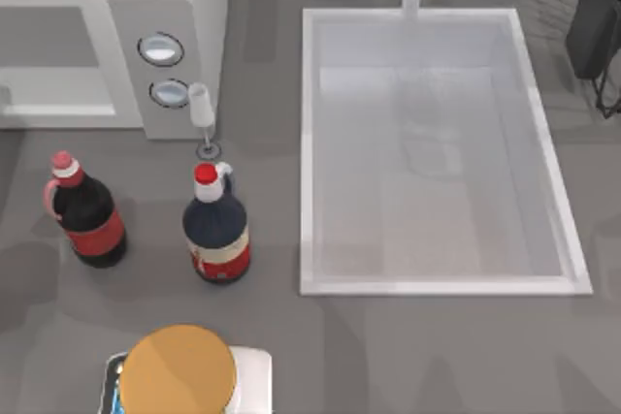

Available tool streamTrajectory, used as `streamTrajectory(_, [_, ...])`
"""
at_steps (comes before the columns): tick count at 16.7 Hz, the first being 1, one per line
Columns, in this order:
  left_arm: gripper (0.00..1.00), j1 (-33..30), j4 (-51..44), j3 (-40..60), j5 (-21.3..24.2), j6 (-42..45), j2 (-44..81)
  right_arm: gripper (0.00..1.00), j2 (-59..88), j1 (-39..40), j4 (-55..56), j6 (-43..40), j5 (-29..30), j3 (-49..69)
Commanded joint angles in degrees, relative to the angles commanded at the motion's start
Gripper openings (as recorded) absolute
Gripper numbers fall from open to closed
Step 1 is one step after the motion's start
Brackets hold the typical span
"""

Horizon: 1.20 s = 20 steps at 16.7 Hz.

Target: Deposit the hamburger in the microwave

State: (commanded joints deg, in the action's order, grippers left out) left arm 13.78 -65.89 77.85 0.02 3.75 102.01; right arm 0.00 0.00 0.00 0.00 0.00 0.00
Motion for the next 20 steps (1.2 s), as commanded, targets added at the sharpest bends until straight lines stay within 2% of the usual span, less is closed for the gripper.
streamTrajectory(6, [0.0, 0.03, 1.56, -0.12, 0.46, 0.32, 1.19, 1.0, 0.0, 0.0, 0.0, 0.0, 0.0, 0.0])
streamTrajectory(10, [0.0, -0.62, 11.05, -0.43, 3.47, 1.13, 4.73, 1.0, 0.0, 0.0, 0.0, 0.0, 0.0, 0.0])
streamTrajectory(14, [0.0, -1.75, 29.58, -2.35, 8.49, 1.39, 9.09, 1.0, 0.0, 0.0, 0.0, 0.0, 0.0, 0.0])
streamTrajectory(20, [0.0, -3.05, 67.63, -8.94, 14.52, 0.69, 16.38, 1.0, 0.0, 0.0, 0.0, 0.0, 0.0, 0.0])
